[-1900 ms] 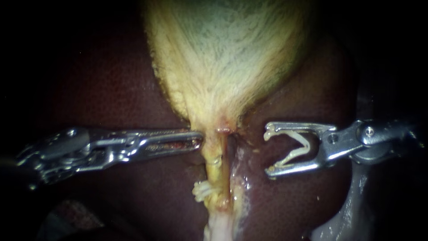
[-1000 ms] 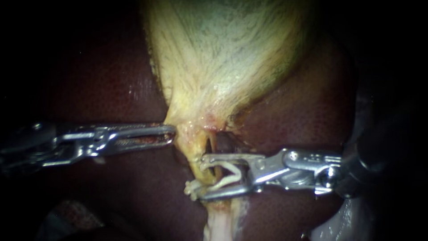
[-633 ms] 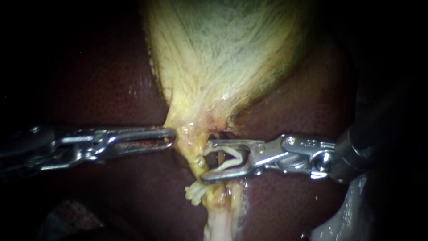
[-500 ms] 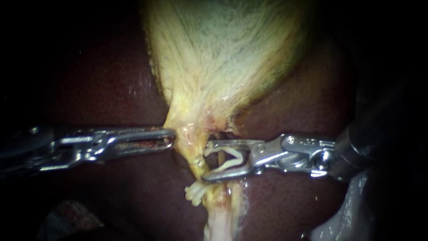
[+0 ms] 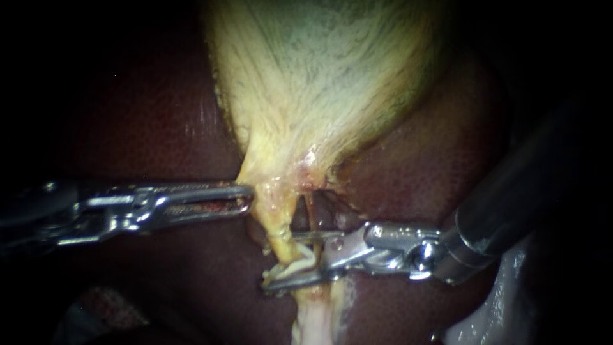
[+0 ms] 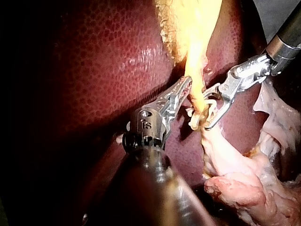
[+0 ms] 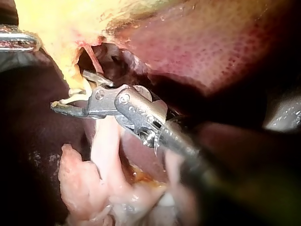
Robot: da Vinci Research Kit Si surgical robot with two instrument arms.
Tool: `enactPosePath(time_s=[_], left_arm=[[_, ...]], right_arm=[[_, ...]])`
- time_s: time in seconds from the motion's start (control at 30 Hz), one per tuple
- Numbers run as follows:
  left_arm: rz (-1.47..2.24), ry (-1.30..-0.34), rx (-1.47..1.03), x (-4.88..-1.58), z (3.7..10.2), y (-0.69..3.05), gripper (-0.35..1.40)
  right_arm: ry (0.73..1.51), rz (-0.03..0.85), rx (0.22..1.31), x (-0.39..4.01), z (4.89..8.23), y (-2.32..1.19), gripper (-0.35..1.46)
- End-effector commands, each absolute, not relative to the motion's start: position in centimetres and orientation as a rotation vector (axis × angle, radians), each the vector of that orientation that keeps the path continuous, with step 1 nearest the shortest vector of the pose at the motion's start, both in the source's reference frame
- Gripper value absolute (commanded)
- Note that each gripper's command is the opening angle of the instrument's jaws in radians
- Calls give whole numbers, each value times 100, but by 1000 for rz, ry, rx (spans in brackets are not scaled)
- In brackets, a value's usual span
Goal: Clipping third clip left tube
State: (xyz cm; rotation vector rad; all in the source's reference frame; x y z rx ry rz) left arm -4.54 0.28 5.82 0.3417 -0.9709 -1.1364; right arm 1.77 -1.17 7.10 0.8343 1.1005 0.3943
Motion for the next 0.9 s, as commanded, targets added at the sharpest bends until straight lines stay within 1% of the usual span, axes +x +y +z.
enactPosePath(time_s=[0.03, 0.17, 0.27, 0.37, 0.53, 0.73, 0.9], left_arm=[[-1136, -971, 342, -454, 583, 28, -35], [-1137, -971, 341, -454, 583, 28, -35], [-1136, -971, 341, -454, 583, 27, -35], [-1136, -971, 341, -454, 584, 27, -35], [-1136, -971, 340, -455, 584, 26, -35], [-1138, -970, 336, -455, 585, 26, -35], [-1138, -970, 336, -456, 585, 26, -35]], right_arm=[[1114, 402, 834, 178, 707, -115, 51], [1144, 413, 843, 179, 696, -104, 50], [1153, 453, 858, 179, 688, -92, 49], [1142, 517, 864, 181, 680, -77, 44], [1124, 597, 872, 186, 674, -56, 39], [1116, 646, 869, 188, 668, -42, 35], [1096, 691, 900, 188, 669, -42, 28]])
